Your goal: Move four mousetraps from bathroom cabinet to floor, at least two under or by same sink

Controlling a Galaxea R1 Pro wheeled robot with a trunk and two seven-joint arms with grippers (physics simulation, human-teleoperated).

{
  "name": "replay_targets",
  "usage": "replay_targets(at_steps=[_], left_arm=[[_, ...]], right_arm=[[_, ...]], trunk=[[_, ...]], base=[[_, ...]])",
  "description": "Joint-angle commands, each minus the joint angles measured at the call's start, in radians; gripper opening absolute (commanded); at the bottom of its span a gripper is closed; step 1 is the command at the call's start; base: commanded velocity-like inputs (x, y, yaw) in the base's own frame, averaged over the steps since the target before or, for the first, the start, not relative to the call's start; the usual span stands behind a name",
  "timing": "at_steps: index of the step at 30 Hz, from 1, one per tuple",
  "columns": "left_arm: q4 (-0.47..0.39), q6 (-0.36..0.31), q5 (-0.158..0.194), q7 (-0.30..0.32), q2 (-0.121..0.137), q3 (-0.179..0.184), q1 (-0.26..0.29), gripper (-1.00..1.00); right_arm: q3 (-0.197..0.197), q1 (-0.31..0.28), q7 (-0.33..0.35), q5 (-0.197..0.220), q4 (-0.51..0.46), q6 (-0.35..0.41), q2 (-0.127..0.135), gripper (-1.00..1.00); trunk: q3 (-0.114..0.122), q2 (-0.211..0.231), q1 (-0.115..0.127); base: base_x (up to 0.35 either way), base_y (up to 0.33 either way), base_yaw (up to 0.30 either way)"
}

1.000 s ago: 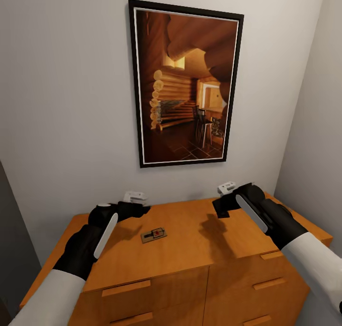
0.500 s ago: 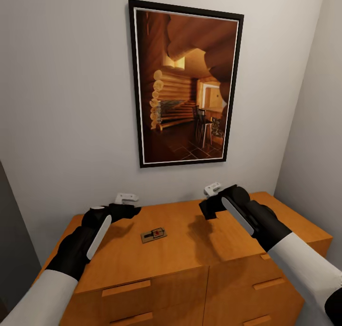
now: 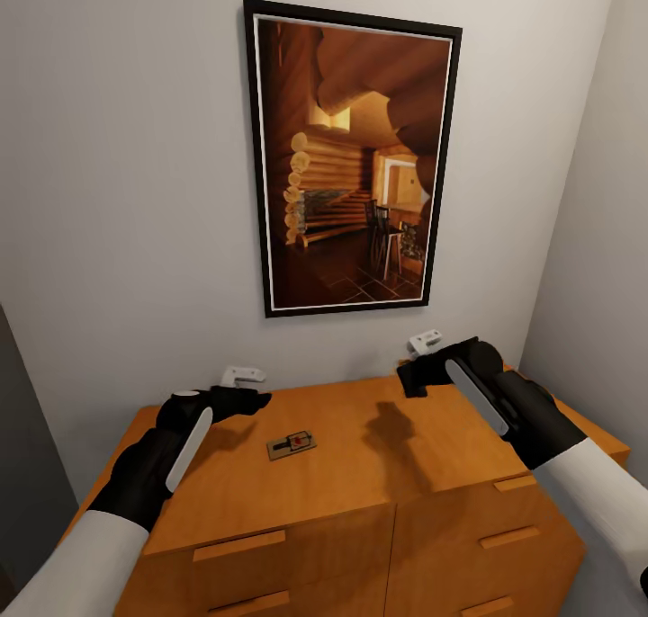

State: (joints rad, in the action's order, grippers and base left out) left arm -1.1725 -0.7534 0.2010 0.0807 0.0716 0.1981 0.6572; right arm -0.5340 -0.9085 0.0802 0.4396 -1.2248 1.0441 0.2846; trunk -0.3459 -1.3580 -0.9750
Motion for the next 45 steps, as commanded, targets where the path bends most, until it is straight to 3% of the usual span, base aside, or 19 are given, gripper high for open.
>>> replay_targets(at_steps=[1, 2, 14, 19, 25, 33, 43, 45], left_arm=[[-0.001, -0.004, 0.003, 0.000, 0.001, 0.001, 0.001, 1.00], [0.000, -0.004, 0.003, 0.000, 0.001, 0.001, 0.001, 1.00], [-0.001, -0.004, 0.004, 0.002, -0.001, 0.003, 0.001, 1.00], [-0.002, -0.004, 0.006, 0.003, -0.002, 0.003, 0.001, 1.00], [-0.004, -0.004, 0.006, 0.004, -0.003, 0.003, 0.001, 1.00], [0.003, -0.004, 0.008, 0.004, -0.007, 0.009, 0.001, 1.00], [0.002, -0.005, 0.007, 0.009, -0.007, 0.012, 0.001, 1.00], [-0.002, -0.011, 0.006, 0.037, -0.005, 0.017, 0.001, 1.00]], right_arm=[[0.004, -0.001, 0.009, -0.007, -0.007, 0.003, 0.007, -1.00], [0.172, -0.001, 0.009, -0.007, -0.172, 0.003, 0.276, -1.00], [0.184, -0.001, 0.014, -0.003, -0.160, 0.003, 0.445, -1.00], [0.184, -0.001, 0.015, -0.001, -0.149, 0.003, 0.467, -1.00], [0.184, -0.001, 0.019, 0.000, -0.105, 0.003, 0.471, -1.00], [0.206, -0.001, 0.023, 0.000, 0.050, 0.003, 0.487, -1.00], [0.210, -0.001, 0.026, -0.001, 0.069, 0.003, 0.504, -1.00], [0.210, -0.001, 0.026, -0.001, 0.069, 0.003, 0.505, -1.00]], trunk=[[-0.001, -0.001, 0.000], [-0.001, -0.001, 0.000], [-0.001, -0.001, 0.000], [-0.001, -0.001, 0.000], [-0.001, -0.001, 0.000], [-0.001, -0.001, 0.000], [-0.001, -0.001, 0.000], [-0.001, -0.001, 0.000]], base=[[0.000, 0.000, 0.000], [0.000, 0.000, 0.000], [0.000, 0.000, 0.000], [0.000, 0.000, 0.000], [0.000, 0.000, 0.000], [0.000, 0.000, 0.000], [0.000, 0.000, 0.000], [0.000, 0.000, 0.000]])
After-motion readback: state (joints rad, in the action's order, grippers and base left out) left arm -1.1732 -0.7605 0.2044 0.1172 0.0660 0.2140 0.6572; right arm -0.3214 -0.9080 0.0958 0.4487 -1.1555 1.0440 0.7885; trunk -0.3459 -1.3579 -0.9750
